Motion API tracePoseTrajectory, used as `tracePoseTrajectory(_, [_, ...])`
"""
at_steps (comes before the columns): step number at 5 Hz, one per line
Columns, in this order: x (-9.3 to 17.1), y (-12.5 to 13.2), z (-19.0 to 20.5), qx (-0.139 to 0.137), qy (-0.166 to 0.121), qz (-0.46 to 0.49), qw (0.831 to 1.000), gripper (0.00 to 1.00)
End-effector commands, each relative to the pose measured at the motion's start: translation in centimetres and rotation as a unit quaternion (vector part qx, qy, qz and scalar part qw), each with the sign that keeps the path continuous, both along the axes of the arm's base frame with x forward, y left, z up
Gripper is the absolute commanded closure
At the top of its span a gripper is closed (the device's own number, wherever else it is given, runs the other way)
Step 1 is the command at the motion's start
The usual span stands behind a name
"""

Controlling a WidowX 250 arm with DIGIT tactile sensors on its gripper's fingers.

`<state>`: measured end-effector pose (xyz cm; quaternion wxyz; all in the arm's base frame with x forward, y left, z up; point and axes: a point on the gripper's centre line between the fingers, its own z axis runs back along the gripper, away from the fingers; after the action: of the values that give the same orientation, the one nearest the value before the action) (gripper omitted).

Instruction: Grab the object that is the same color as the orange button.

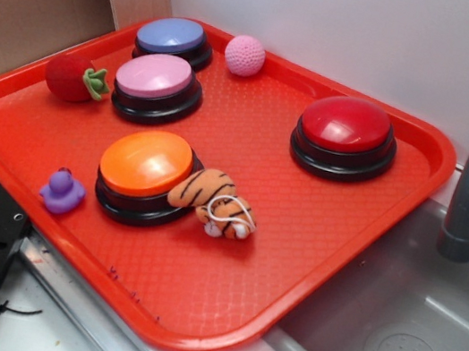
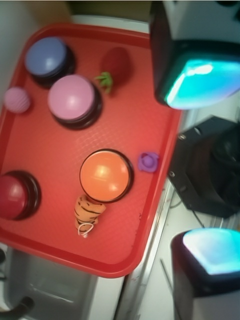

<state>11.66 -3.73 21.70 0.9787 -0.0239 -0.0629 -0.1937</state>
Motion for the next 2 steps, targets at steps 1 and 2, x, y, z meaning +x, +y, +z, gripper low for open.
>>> tracePoseTrajectory(1, [3.1,-3.1,-3.0,0.016,-0.045,-0.247,0.968,0.00])
tracePoseTrajectory(2, [4.7,-4.3,-5.4,0.037,-0.046,-0.300,0.952,0.00])
